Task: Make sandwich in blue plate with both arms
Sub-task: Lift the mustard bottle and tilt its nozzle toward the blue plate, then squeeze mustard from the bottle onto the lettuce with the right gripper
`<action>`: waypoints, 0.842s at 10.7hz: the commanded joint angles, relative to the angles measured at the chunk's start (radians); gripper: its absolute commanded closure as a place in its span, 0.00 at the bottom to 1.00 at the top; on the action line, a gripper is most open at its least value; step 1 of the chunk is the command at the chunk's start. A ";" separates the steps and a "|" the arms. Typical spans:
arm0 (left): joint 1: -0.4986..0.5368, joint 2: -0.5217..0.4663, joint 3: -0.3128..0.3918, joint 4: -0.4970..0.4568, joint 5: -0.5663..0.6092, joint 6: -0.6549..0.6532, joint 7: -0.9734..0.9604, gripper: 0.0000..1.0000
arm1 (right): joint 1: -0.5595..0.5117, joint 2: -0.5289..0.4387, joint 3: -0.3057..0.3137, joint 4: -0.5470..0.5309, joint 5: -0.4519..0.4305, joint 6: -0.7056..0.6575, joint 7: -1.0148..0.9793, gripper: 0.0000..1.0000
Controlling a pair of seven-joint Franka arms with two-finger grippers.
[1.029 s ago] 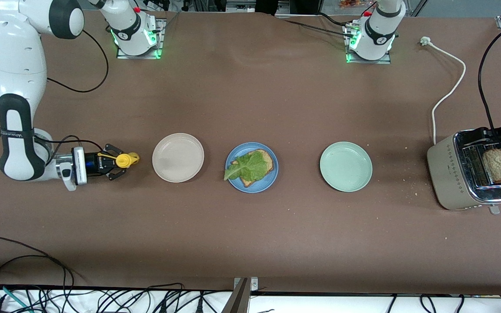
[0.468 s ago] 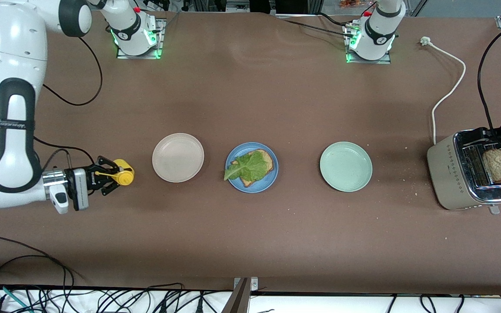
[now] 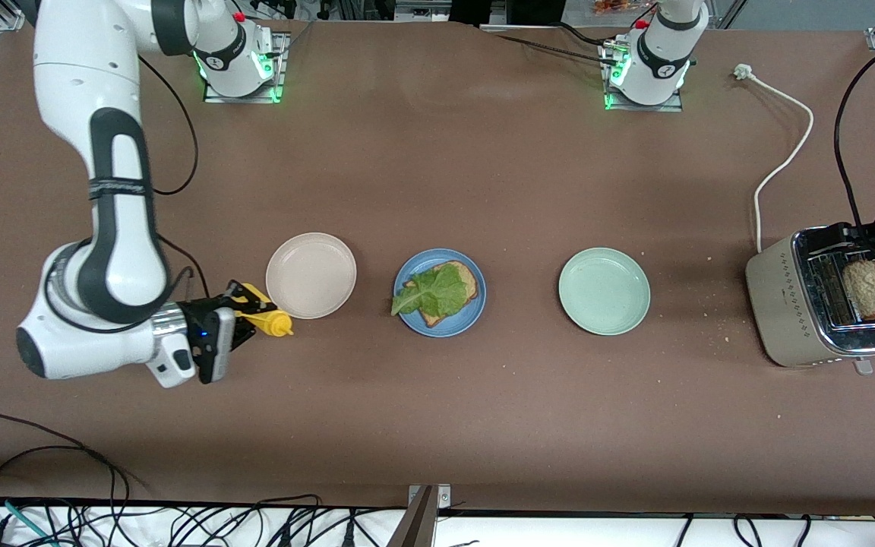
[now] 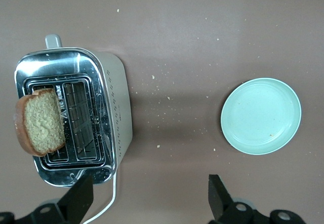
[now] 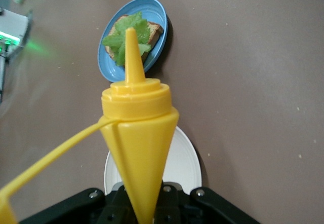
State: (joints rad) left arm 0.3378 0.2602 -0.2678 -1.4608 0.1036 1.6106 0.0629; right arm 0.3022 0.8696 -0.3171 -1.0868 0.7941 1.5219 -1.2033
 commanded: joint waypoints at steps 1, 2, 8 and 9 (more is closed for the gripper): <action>0.004 0.001 -0.002 0.008 -0.015 -0.003 0.008 0.00 | 0.128 -0.021 -0.008 0.039 -0.172 0.041 0.154 0.97; 0.004 -0.001 -0.002 0.008 -0.015 -0.003 0.008 0.00 | 0.187 -0.032 -0.008 0.039 -0.265 0.050 0.189 0.97; 0.009 0.001 -0.002 0.008 -0.013 -0.003 0.011 0.00 | 0.536 -0.028 0.000 0.038 -0.839 0.122 0.395 0.97; 0.009 0.001 -0.002 0.008 -0.013 -0.003 0.011 0.00 | 0.605 -0.015 0.001 0.030 -0.966 0.123 0.399 0.98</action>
State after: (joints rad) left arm 0.3405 0.2603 -0.2666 -1.4609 0.1036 1.6105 0.0630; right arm 0.7746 0.8463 -0.3080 -1.0477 0.0507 1.6329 -0.8399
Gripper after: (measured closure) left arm 0.000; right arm 0.930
